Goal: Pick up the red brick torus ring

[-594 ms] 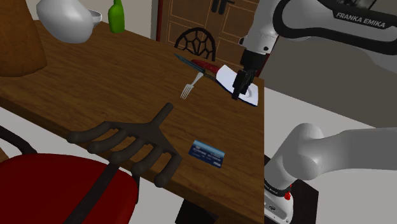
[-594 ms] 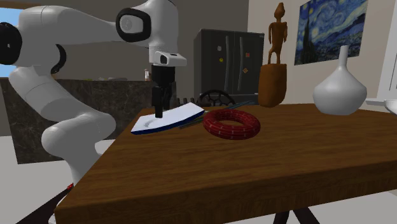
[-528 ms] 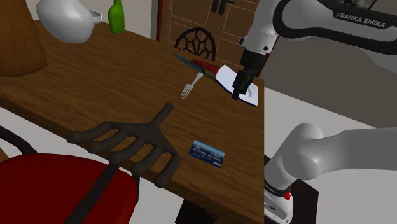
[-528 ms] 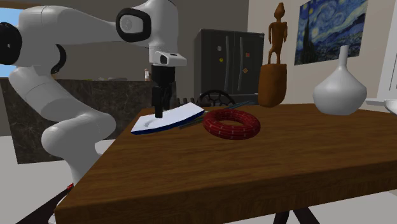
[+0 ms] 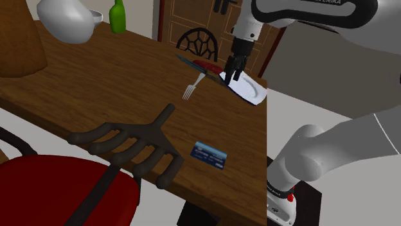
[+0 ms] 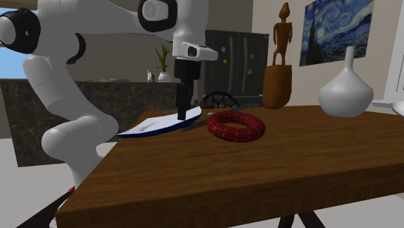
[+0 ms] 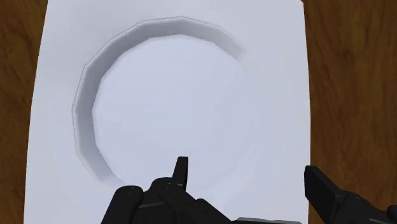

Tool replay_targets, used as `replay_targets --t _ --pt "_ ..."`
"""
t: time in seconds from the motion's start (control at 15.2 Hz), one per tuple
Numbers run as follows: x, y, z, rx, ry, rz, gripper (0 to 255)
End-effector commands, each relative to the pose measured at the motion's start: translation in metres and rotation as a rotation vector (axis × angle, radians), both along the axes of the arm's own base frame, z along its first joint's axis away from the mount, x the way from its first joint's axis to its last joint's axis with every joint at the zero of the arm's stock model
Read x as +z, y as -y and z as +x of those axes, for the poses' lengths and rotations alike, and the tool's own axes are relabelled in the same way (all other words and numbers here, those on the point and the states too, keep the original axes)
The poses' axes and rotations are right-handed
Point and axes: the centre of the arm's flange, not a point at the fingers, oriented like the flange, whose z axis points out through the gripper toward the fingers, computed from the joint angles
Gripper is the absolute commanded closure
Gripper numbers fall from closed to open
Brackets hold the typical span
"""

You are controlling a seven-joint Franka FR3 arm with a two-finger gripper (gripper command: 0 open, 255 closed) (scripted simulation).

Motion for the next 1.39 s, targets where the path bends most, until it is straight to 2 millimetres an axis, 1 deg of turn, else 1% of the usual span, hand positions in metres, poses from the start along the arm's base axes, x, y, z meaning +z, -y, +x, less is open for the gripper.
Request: replay_targets --t 0.0,0.73,0.79,1.32 --pt "0.000 0.014 0.022 0.000 -0.005 -0.006 0" --pt "0.013 0.088 0.147 0.002 -0.029 -0.037 0" --pt "0.014 0.093 0.156 0.002 -0.030 -0.039 0" --pt "-0.026 0.093 0.156 0.002 -0.030 -0.039 0"
